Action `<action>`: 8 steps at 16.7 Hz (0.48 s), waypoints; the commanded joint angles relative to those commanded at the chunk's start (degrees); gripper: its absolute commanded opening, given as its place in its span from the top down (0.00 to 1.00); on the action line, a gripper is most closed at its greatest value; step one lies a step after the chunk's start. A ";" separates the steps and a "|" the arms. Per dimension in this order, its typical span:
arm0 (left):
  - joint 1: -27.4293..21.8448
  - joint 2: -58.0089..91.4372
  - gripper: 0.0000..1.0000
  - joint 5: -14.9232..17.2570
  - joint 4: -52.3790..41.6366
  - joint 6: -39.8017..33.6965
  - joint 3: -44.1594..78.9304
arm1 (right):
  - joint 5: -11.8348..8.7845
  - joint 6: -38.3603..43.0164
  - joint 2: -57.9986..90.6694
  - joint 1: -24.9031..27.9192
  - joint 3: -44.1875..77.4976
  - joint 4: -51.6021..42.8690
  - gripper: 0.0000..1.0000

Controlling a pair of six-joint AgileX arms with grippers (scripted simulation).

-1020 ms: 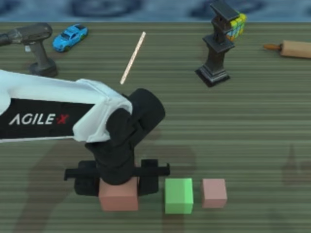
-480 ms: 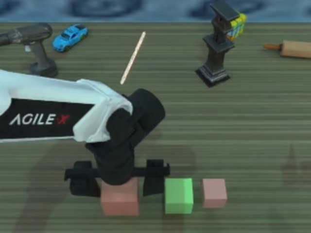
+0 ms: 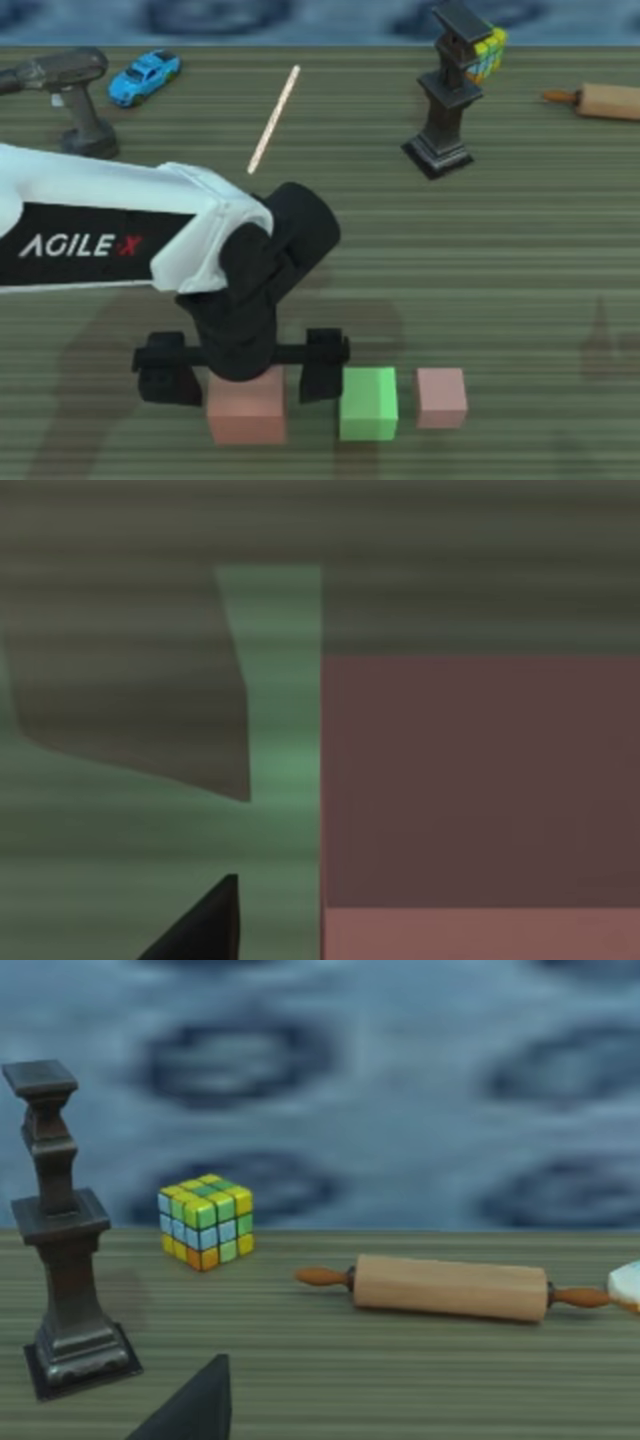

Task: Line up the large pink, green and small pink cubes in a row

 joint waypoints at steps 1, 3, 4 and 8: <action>-0.01 -0.28 0.00 0.01 -0.79 -0.03 0.60 | 0.00 0.00 0.00 0.00 0.00 0.00 0.00; 0.25 -1.55 0.00 0.04 -4.14 -0.23 2.64 | 0.00 0.00 0.00 0.00 0.00 0.00 0.00; 0.44 -2.43 0.00 0.05 -6.55 -0.31 3.88 | 0.00 0.00 0.00 0.00 0.00 0.00 0.00; 0.95 -5.94 0.00 -0.01 -14.77 -0.29 8.43 | 0.00 0.00 0.00 0.00 0.00 0.00 0.00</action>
